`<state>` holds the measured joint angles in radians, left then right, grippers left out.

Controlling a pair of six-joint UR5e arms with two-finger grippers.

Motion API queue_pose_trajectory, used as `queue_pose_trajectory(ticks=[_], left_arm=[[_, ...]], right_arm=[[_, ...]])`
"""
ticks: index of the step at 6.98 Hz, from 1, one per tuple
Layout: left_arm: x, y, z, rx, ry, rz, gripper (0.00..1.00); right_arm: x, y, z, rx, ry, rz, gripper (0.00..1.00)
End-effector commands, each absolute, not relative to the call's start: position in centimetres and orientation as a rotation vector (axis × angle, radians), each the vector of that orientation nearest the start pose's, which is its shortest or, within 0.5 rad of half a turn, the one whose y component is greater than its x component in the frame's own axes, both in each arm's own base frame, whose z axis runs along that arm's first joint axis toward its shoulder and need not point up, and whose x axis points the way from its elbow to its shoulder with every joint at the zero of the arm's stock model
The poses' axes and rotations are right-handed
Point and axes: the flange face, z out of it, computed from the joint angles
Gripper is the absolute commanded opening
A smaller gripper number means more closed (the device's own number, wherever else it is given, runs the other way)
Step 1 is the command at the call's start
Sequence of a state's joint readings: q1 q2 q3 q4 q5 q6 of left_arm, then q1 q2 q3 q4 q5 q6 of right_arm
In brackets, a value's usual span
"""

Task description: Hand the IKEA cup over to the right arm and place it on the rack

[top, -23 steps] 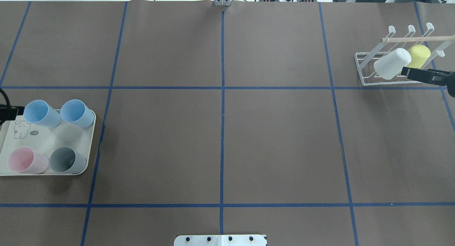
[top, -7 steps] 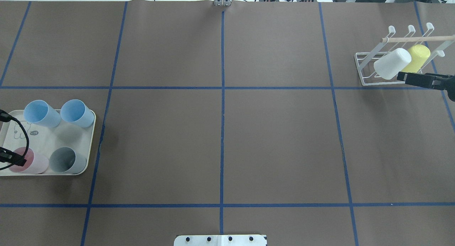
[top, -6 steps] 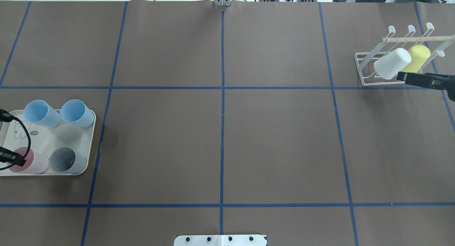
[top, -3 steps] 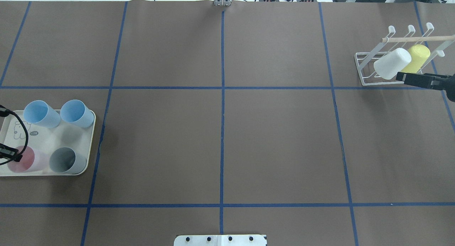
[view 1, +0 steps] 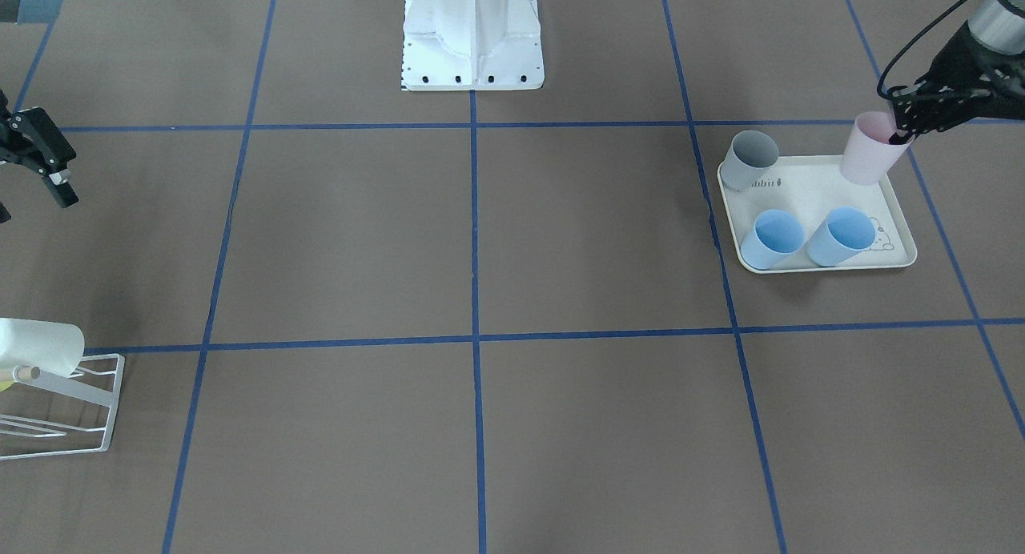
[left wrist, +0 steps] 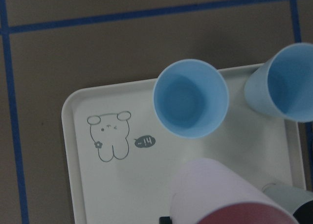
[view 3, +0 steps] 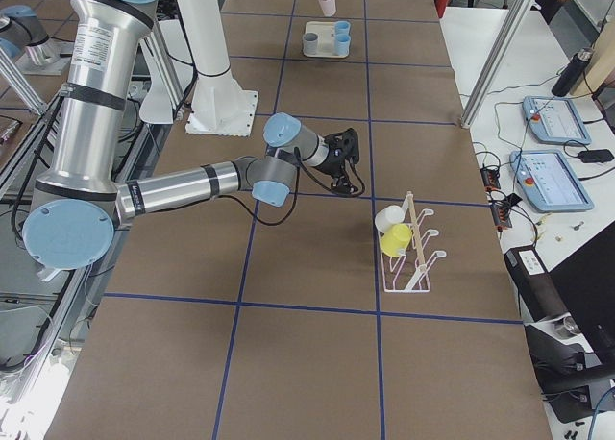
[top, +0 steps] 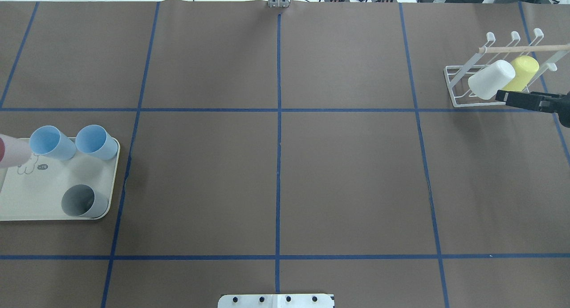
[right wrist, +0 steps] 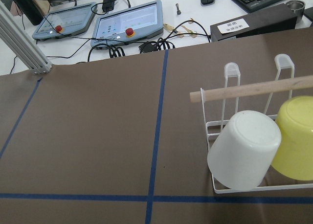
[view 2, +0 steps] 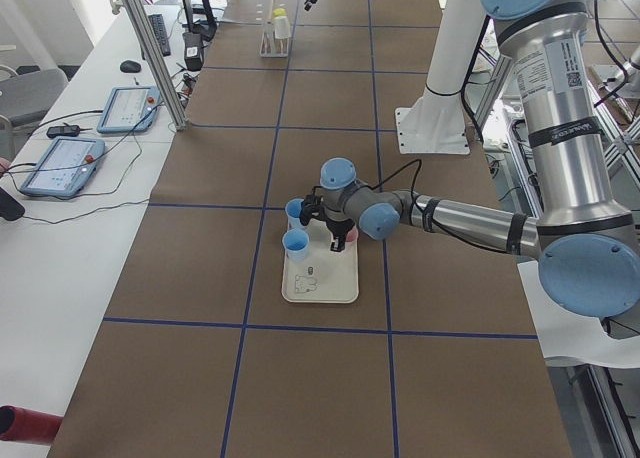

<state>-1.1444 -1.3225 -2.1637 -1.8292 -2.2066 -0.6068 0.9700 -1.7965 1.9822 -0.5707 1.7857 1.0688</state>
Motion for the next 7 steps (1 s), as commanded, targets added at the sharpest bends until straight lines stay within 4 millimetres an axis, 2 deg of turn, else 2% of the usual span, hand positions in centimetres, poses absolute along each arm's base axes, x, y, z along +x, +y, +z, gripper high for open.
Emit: queue_pose_trajectory(ticks=[1, 2, 3, 4, 5, 6, 7], left_arm=[[7.6, -39.3, 35.8, 0.324, 0.905, -0.069, 0.00], [8.4, -40.8, 31.6, 0.337, 0.979, -0.170, 0.00], [10.0, -41.6, 27.5, 0.317, 1.069, -0.249, 0.00], [15.2, -41.4, 22.8, 0.241, 1.175, -0.271, 0.00], [22.0, -41.5, 16.3, 0.127, 1.292, -0.338, 0.00], [29.1, -41.7, 10.3, 0.052, 1.372, -0.416, 0.00], [35.7, -40.2, 6.8, 0.038, 1.499, -0.457, 0.00]], right_arm=[[-14.6, -41.1, 44.0, 0.668, -1.018, 0.281, 1.00], [-14.4, -41.0, 43.4, 0.674, -1.028, 0.282, 1.00], [-14.6, -40.7, 42.8, 0.625, -1.075, 0.343, 1.00], [-15.7, -40.9, 40.5, 0.563, -1.171, 0.407, 1.00], [-16.1, -41.0, 38.5, 0.488, -1.258, 0.470, 1.00], [-16.6, -41.1, 35.4, 0.417, -1.359, 0.534, 1.00], [-17.4, -41.2, 31.9, 0.303, -1.476, 0.603, 1.00]])
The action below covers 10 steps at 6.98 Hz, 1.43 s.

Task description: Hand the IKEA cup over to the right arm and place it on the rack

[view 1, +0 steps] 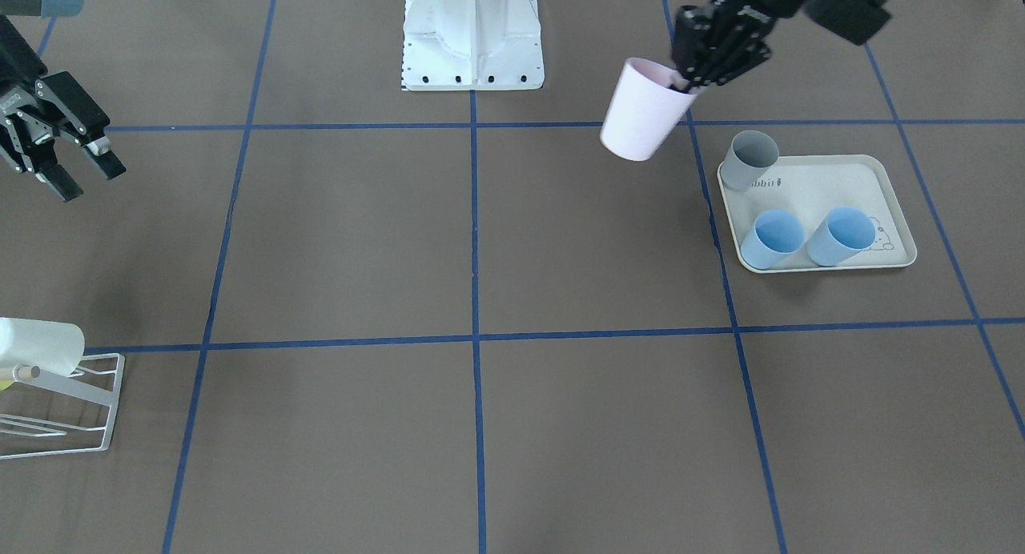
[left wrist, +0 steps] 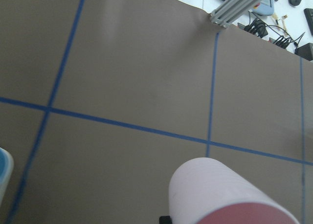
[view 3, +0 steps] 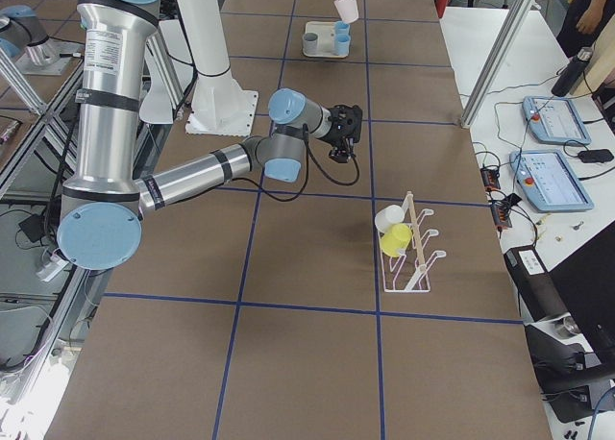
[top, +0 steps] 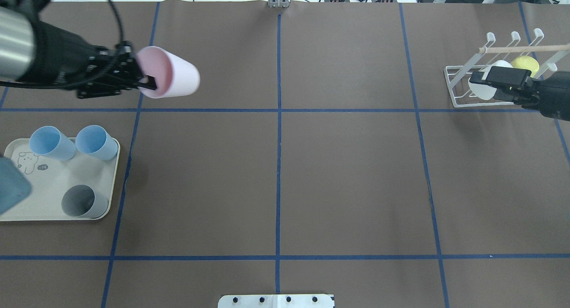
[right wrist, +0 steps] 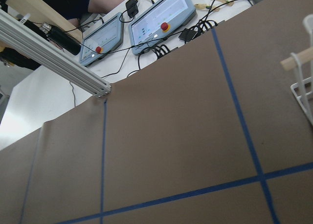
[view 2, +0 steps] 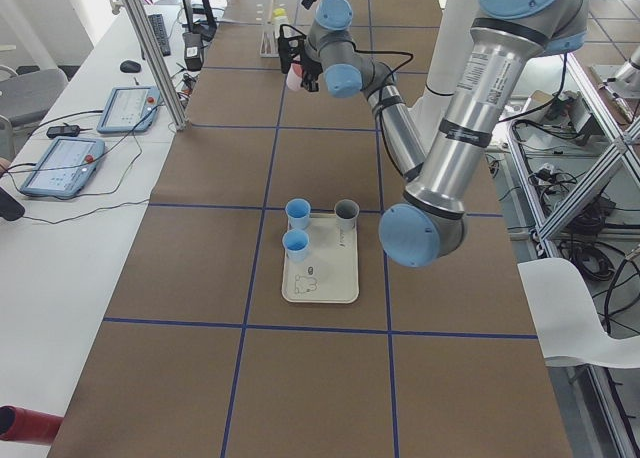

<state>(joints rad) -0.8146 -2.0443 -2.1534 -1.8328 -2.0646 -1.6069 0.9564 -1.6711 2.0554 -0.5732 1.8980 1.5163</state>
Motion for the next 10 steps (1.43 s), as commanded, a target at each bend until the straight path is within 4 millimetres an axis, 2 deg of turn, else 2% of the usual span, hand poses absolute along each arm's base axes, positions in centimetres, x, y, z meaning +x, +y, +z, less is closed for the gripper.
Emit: queue_pose_trajectory(ticks=[1, 3, 4, 6, 8, 9, 10], left_arm=[[37.8, -40.1, 6.8, -0.008, 1.672, -0.514, 0.00], [38.8, -41.5, 7.9, -0.084, 1.951, -0.575, 0.00], [39.6, -41.2, 8.6, -0.116, 2.037, -0.570, 0.00], [39.3, -41.2, 8.9, -0.131, 2.130, -0.586, 0.00], [39.2, -40.9, 9.3, -0.205, 2.219, -0.566, 0.00], [39.1, -40.7, 9.3, -0.230, 2.234, -0.557, 0.00], [39.1, -40.5, 9.5, -0.281, 2.254, -0.558, 0.00]], right_arm=[[-18.0, -41.4, 28.1, 0.175, -1.585, 0.667, 1.00], [-18.0, -40.9, 23.8, 0.049, -1.698, 0.723, 1.00], [-18.2, -41.1, 22.2, -0.009, -1.740, 0.761, 1.00], [-18.3, -41.3, 19.9, -0.089, -1.799, 0.810, 1.00], [-19.8, -42.0, 16.9, -0.193, -1.865, 0.869, 1.00], [-21.4, -41.7, 15.7, -0.226, -1.887, 0.866, 1.00], [-22.0, -41.5, 15.6, -0.226, -1.886, 0.846, 1.00]])
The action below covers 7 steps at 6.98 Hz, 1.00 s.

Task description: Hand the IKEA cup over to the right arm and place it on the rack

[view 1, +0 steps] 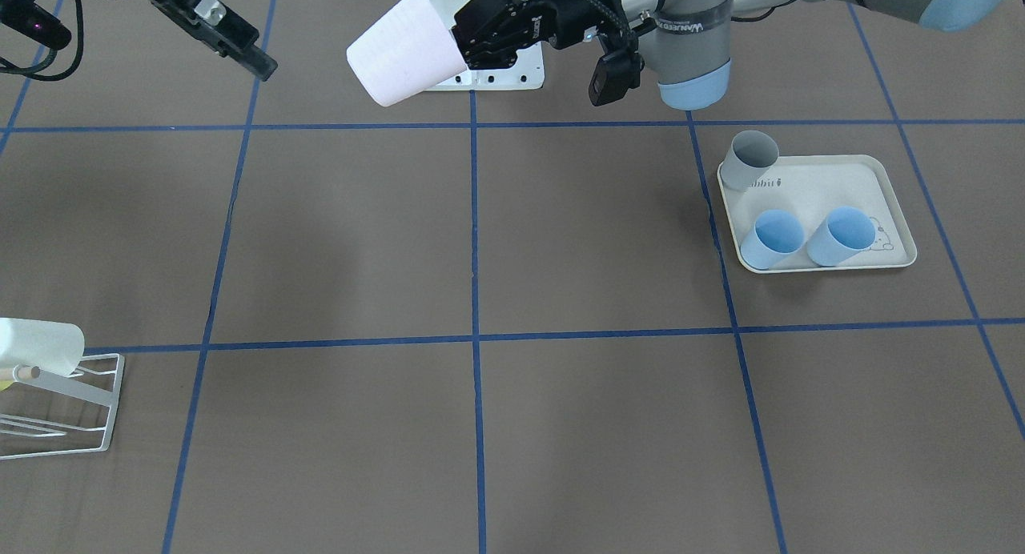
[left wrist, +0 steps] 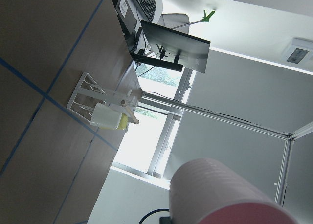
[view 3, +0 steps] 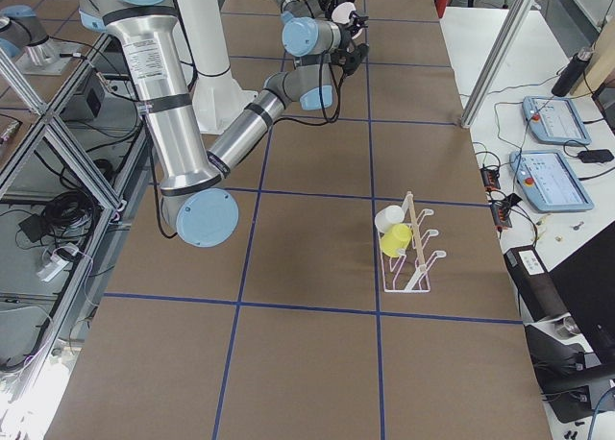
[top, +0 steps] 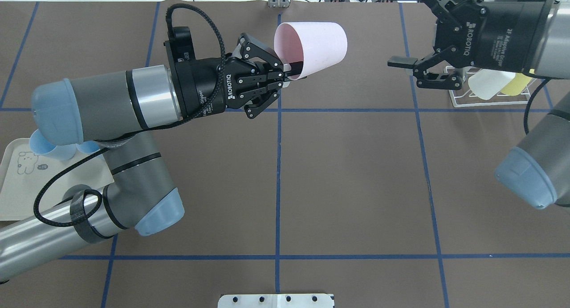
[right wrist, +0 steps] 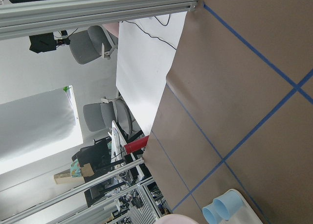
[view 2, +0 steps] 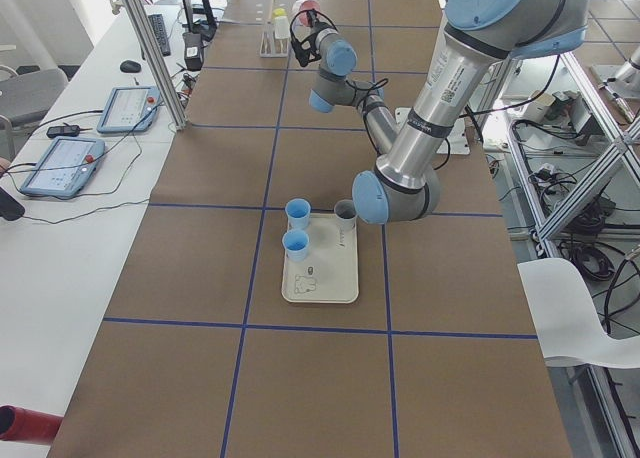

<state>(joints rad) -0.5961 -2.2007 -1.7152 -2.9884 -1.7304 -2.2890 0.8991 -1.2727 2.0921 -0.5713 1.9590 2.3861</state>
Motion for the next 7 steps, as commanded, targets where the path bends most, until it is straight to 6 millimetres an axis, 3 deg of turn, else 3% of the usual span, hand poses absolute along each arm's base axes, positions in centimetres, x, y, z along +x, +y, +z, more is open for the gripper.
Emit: queue_pose_trajectory(ticks=[1, 5, 7], left_arm=[[39.1, -40.3, 9.8, -0.341, 2.289, -0.554, 0.00], [39.7, -38.7, 10.6, -0.456, 2.371, -0.497, 0.00], [39.5, -38.3, 10.8, -0.476, 2.403, -0.473, 0.00]], right_arm=[[-22.2, -41.4, 14.7, -0.240, -1.902, 0.834, 1.00], [-23.3, -40.1, 12.9, -0.325, -1.943, 0.797, 1.00], [-23.9, -40.1, 13.7, -0.396, -2.022, 0.768, 1.00]])
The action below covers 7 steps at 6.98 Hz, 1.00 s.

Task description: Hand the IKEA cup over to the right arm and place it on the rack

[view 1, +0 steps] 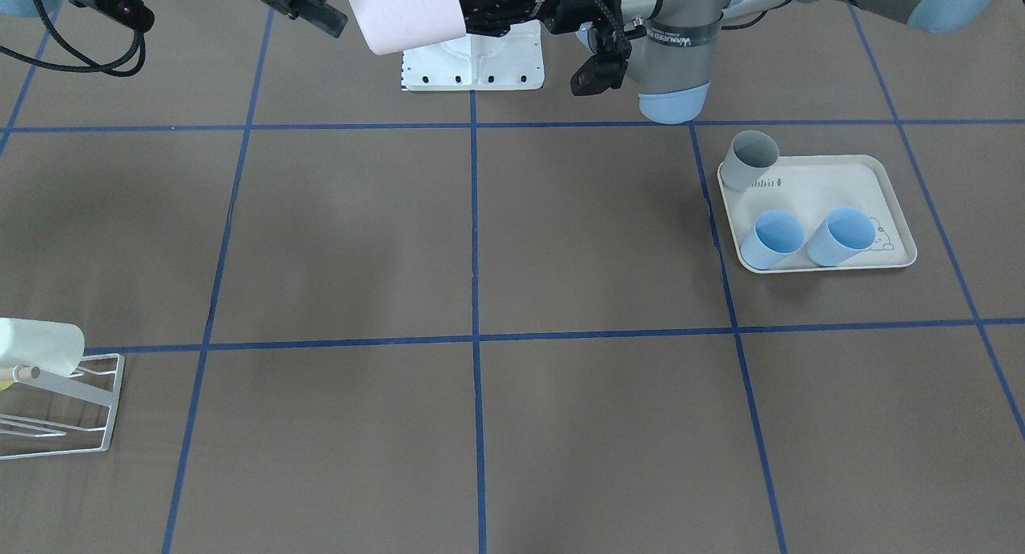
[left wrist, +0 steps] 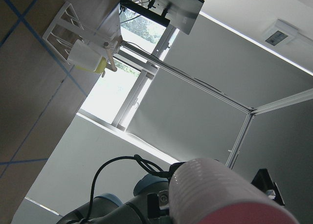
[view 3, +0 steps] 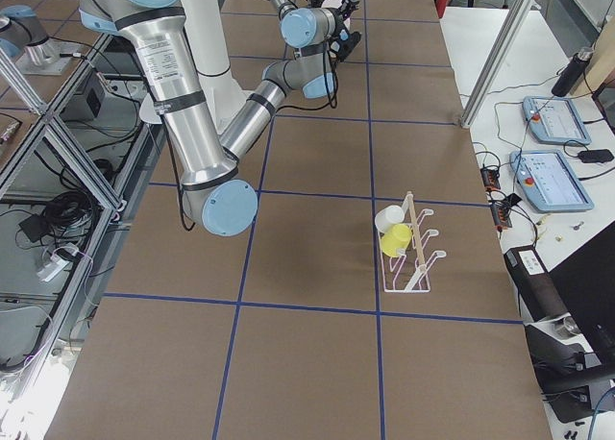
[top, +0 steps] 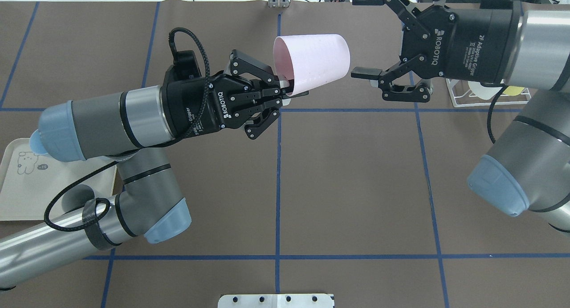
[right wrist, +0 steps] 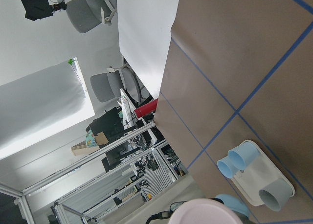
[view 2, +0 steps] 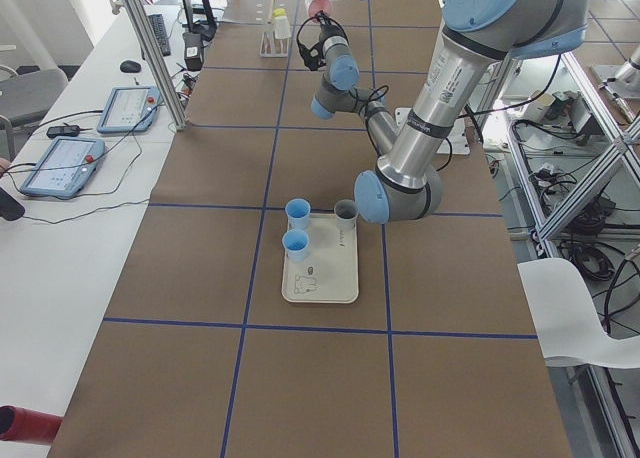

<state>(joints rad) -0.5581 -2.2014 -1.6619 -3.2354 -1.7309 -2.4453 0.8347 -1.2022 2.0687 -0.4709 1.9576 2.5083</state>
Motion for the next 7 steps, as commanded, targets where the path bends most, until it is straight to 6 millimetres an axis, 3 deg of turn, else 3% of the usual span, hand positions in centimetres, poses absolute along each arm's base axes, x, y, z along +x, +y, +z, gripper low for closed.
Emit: queue_pose_trajectory(ticks=[1, 7], left_arm=[[39.5, -38.2, 10.7, -0.489, 2.406, -0.474, 0.00], [39.7, -38.2, 9.3, -0.496, 2.430, -0.458, 0.00]], right_arm=[[-23.9, -40.1, 13.7, -0.397, -2.023, 0.766, 1.00], [-24.4, -39.5, 13.5, -0.418, -2.024, 0.749, 1.00]])
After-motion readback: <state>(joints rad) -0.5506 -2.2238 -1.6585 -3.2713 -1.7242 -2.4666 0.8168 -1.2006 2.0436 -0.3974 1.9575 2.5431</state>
